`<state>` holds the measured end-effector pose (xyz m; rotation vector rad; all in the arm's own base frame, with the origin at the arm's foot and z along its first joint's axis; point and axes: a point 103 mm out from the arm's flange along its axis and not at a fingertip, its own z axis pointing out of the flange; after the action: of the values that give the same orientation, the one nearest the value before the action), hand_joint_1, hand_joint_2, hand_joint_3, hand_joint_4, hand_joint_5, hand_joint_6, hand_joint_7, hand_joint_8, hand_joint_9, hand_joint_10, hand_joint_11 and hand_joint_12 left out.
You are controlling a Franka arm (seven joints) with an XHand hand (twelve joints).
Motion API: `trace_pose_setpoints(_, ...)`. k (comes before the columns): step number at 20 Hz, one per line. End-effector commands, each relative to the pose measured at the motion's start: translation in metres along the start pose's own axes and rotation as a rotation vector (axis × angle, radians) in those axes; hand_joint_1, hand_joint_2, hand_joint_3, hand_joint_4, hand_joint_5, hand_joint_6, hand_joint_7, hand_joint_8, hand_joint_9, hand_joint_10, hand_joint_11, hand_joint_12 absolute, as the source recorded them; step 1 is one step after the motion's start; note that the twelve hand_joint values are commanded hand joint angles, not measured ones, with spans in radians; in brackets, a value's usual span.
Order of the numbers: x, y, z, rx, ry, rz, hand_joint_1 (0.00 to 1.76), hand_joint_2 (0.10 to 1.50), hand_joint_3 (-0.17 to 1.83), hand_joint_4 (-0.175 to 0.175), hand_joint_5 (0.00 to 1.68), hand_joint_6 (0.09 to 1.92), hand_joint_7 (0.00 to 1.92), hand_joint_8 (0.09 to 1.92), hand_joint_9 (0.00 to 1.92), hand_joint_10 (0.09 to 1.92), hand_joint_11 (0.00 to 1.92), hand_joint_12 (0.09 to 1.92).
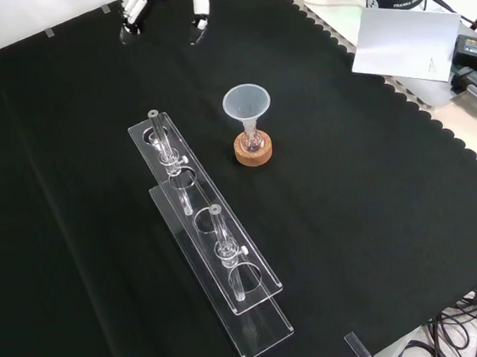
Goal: Pick up the weighing funnel.
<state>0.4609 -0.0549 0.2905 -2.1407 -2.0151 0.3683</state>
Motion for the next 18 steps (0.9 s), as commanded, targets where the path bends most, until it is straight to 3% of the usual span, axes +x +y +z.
trace_pose_setpoints(1,-0.028,0.045,0.022,0.005,0.015,-0.038,0.95,0.55,0.56,-0.028,0.5,0.09,0.39,0.65,0.66,0.53,0.56,1.29)
trace_pose_setpoints(12,-0.018,0.088,0.068,0.068,-0.004,-0.125,0.95,0.52,0.61,-0.021,0.52,0.09,0.39,0.65,0.66,0.51,0.56,1.28)
trace_pose_setpoints(18,-0.014,0.099,0.086,0.083,-0.058,-0.159,0.95,0.52,0.62,-0.018,0.52,0.09,0.4,0.65,0.67,0.51,0.57,1.28)
